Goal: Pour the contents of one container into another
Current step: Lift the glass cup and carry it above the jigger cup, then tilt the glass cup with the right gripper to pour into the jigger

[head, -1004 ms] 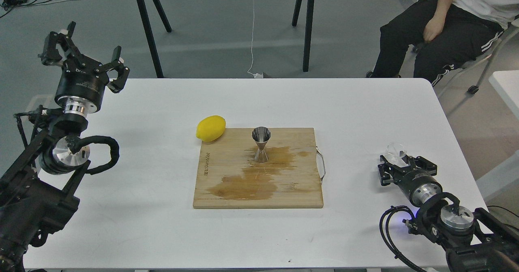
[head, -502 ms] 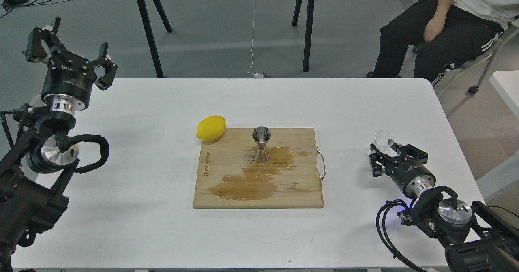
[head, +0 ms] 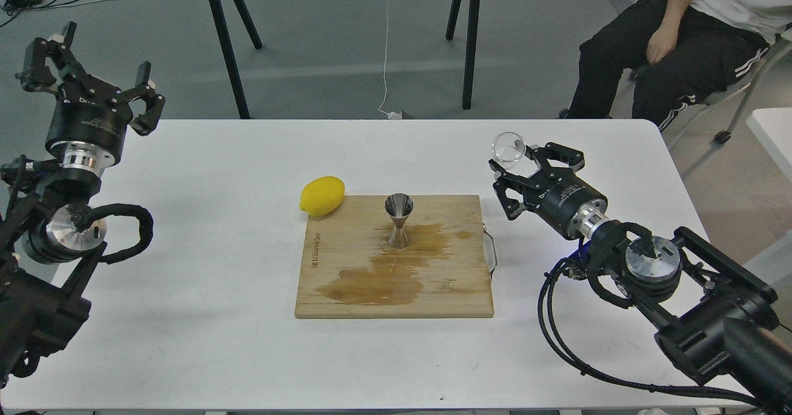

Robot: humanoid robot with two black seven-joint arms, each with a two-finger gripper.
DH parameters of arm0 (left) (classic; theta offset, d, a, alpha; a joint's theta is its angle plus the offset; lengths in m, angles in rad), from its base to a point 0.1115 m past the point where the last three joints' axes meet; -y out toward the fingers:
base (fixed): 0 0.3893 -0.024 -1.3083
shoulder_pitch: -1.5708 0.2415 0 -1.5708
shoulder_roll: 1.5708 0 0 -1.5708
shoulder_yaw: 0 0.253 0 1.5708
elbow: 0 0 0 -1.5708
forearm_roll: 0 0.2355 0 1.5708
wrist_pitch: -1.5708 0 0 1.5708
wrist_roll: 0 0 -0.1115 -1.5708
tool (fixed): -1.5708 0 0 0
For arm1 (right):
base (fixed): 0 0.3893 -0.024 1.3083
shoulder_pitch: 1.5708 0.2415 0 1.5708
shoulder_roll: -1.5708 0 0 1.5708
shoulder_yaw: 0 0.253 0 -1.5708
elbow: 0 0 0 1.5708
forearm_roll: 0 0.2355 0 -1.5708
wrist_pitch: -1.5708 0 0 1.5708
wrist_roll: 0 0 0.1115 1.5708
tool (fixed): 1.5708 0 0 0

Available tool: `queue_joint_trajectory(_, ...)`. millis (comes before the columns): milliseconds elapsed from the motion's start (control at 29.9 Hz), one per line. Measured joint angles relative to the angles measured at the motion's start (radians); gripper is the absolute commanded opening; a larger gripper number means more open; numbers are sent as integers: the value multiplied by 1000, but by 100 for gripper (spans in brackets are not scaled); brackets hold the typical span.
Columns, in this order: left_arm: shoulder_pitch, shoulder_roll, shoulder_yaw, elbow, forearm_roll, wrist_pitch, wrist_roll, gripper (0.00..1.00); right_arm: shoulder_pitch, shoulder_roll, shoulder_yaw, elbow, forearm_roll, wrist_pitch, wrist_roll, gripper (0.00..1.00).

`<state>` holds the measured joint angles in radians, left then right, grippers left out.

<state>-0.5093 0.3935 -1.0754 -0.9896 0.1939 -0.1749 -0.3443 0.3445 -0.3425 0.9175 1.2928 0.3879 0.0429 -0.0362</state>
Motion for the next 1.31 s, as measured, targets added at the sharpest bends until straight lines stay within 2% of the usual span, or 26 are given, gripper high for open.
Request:
queue_joint_trajectory(234, 1, 10, 0, 0, 0, 22, 0, 100, 124, 53, -142, -3, -178, -78, 12, 41)
queue_joint_trajectory(435, 1, 11, -1, -3, -1, 28, 0, 100, 174, 70, -210, 0, -311, -102, 12, 41)
queue_joint_trajectory(870, 1, 11, -3, -3, -1, 29, 0, 100, 194, 71, -240, -5, -683, -116, 9, 40)
queue_joint_trajectory(1305, 2, 16, -8, -3, -1, 29, -1, 100, 225, 68, -322, -5, -813, -116, 9, 40)
